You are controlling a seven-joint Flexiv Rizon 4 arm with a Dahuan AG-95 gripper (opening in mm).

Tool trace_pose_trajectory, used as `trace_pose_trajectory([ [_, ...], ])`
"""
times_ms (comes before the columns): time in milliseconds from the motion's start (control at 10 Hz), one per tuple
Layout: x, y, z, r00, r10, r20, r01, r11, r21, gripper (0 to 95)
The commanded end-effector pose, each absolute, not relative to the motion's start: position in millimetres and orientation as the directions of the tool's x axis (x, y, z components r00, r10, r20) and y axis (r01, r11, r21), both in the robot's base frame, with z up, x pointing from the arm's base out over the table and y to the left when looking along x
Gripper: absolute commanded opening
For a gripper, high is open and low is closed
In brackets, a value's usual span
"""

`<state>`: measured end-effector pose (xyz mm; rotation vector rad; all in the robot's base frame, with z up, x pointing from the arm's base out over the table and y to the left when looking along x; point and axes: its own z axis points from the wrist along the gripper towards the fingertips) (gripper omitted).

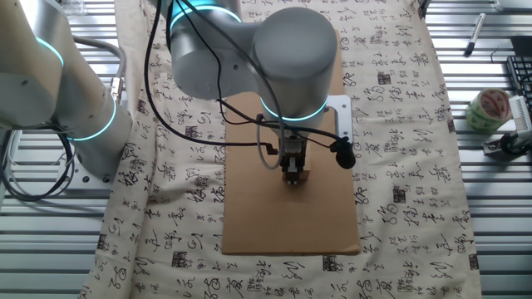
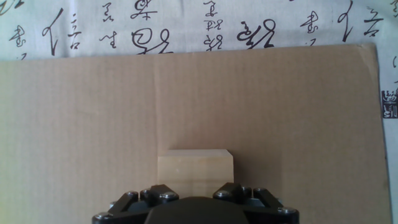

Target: Hold a small block with the gripper and sweep it from left to right on the table

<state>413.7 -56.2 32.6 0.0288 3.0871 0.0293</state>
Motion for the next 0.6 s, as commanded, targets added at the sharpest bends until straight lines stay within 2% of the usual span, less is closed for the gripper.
trace_pose_trajectory([
  [100,413.8,-55.5,33.0,-0.998,0.022,-0.052,0.021,0.999,0.029,0.0],
  [600,414.4,-51.6,30.6,-0.998,0.029,-0.057,0.028,0.999,0.017,0.0],
])
